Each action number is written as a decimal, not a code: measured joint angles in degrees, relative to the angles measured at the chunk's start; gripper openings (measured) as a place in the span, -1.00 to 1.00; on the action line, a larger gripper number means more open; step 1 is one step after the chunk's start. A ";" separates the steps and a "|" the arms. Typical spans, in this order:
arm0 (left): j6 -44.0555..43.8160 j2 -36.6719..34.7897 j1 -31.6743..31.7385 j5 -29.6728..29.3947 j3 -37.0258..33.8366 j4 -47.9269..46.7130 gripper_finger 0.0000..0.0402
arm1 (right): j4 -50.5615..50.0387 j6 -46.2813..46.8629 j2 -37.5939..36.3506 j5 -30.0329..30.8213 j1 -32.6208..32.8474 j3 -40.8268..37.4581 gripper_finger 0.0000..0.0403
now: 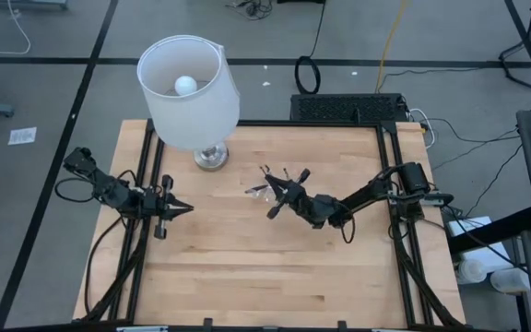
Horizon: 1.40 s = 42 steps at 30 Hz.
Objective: Sort items
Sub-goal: Put the eyeshadow brush into the transparent organizer
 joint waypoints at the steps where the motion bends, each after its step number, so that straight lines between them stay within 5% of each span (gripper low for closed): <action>1: 0.55 0.00 0.02 -0.02 0.00 0.26 -0.84 | -0.55 0.03 0.00 -0.02 -0.12 0.00 -1.00; 42: 3.14 0.00 0.01 0.63 0.02 3.17 -0.84 | -9.74 10.44 6.86 8.74 -2.45 0.42 -1.00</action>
